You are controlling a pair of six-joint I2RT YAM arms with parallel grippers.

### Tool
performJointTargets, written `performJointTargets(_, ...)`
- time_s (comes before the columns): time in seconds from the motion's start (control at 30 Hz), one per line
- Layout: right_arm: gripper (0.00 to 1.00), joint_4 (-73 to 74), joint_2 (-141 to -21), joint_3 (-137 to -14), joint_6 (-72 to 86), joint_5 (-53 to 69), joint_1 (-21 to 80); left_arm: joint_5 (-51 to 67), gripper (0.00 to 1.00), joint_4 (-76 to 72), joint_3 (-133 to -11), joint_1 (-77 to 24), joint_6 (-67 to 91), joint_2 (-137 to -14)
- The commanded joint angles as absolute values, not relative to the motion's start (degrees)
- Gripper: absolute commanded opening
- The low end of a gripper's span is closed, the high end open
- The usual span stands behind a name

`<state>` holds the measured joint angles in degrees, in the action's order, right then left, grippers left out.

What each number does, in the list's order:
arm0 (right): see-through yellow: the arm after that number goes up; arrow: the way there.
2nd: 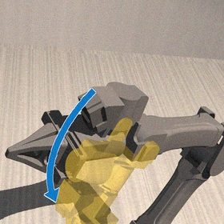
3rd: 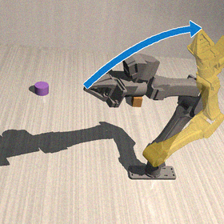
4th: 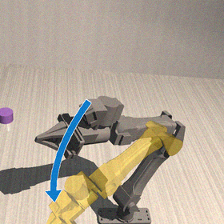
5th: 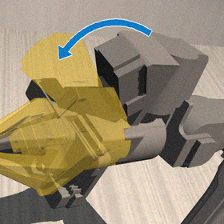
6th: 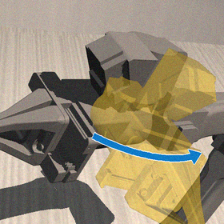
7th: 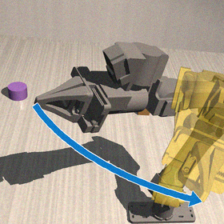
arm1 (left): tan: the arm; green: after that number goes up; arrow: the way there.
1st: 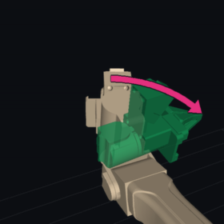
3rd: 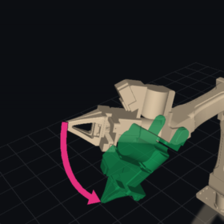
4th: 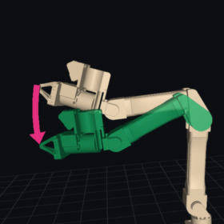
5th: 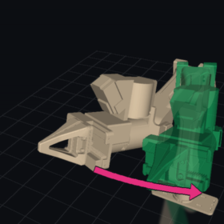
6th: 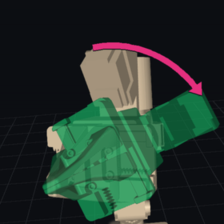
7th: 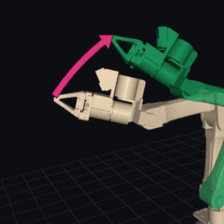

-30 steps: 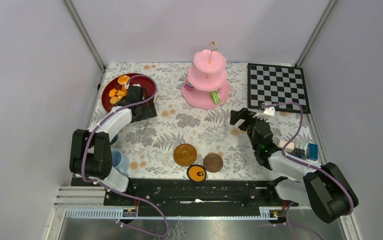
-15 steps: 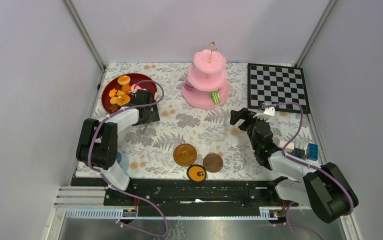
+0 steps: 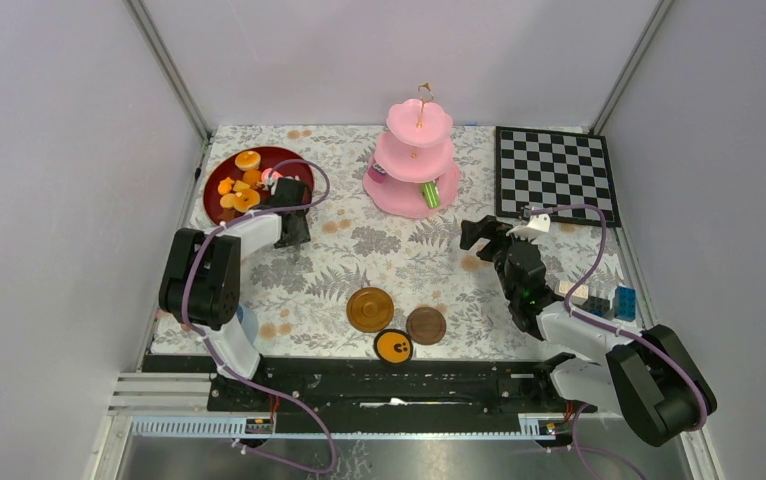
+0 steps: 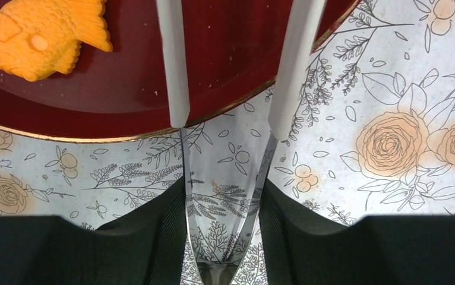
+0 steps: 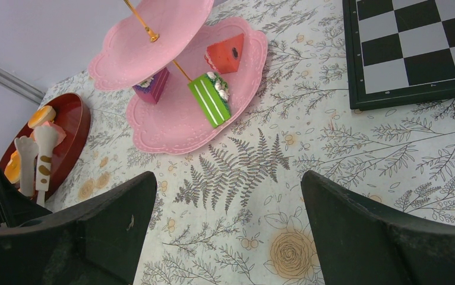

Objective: Serve the afternoon tea
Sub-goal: Pick up the clamp from the tray.

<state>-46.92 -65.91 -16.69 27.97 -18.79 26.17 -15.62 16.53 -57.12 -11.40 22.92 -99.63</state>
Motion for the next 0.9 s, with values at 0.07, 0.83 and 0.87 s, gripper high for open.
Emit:
performJointTargets(0.07, 0.98, -47.99, -65.64, -18.25, 28.34, -18.73, 25.49, -16.92, 0.41, 19.15, -60.46, -11.07, 22.88, -97.91)
performJointTargets(0.83, 0.98, -47.9, -65.78, -18.37, 28.8, -18.27, 25.4, -0.29, 0.49, 41.19, -78.36, -4.38, 31.72, -91.12)
performJointTargets(0.87, 0.98, -47.9, -65.79, -18.37, 28.81, -18.36, 25.4, 1.15, 0.49, 41.34, -78.9, -4.13, 32.11, -91.43)
